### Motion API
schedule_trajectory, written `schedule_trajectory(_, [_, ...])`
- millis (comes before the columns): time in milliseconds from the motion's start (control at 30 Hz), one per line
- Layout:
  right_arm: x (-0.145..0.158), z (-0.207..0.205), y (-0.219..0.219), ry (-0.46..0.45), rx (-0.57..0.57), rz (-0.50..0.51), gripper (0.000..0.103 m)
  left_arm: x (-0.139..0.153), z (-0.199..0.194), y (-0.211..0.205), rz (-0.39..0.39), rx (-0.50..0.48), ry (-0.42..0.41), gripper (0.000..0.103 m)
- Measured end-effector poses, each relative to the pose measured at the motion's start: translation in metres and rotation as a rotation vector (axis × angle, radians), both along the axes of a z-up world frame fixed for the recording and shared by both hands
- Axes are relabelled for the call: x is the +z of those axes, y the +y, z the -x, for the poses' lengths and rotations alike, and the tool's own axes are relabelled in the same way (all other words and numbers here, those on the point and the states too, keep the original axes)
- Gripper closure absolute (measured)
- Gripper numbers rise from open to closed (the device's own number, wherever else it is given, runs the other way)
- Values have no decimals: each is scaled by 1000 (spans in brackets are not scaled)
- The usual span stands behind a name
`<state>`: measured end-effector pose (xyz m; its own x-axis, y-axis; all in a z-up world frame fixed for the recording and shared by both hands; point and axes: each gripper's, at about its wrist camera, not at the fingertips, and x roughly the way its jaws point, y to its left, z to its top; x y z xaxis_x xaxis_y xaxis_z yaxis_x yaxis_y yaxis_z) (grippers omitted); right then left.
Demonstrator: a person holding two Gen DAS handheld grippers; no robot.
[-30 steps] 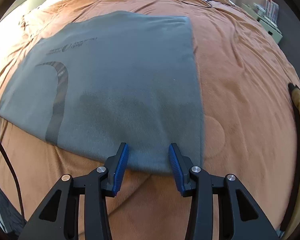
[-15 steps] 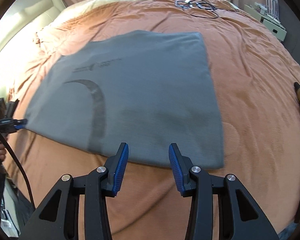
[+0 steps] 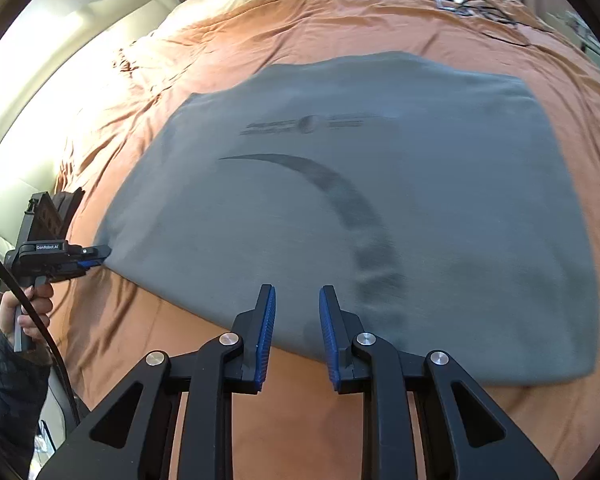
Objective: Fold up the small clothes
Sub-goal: 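Pull both tools back from the folded grey T-shirt, then close the left tool on a side edge of the grey T-shirt, then lift the side edge with the left tool and fold it over the shirt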
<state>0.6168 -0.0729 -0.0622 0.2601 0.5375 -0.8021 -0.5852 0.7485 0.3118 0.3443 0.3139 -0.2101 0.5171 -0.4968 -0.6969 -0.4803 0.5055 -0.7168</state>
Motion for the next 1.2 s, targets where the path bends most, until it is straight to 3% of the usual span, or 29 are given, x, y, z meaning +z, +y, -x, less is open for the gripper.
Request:
schedule_trajectory(133, [-13,-15,14,42,4,-23,83,-4,12,0,73,38,-9,83])
schedule_trajectory(200, [-21,-21,19,72,3,-30,83,-4,15,-1,103,55,-18,77])
schedule_trajectory(233, [-24,-23,23,83,0,-30,83,-3,17,-1,115,68,-27,70])
schedule_trajectory(333, [-36,-29,26,124,-10,-49,83,1,17,-2,131,100,-56,57])
schedule_trajectory(467, [-40,-33,24,144,-13,-78,83,3,18,-1,107,158,-78,57])
schedule_trajectory(633, [-42,-34,25,141,-25,-106,83,27,31,4,27,234,-197,57])
schedule_trajectory(733, [-42,-32,26,138,-30,-121,83,41,29,-2,-34,198,-242,57])
schedule_trajectory(867, [-44,-27,36,129,-42,-127,83,55,17,-13,-187,126,-246,58])
schedule_trajectory(933, [-46,-24,39,125,-48,-128,85,52,10,-17,-252,98,-209,65])
schedule_trajectory(967, [-48,-22,40,124,-51,-117,91,50,8,-17,-268,93,-191,78])
schedule_trajectory(1033, [-54,-15,41,126,-57,-95,95,41,5,-13,-292,96,-128,95])
schedule_trajectory(1200, [-57,8,44,95,-48,-78,96,58,5,-16,-297,103,-196,98])
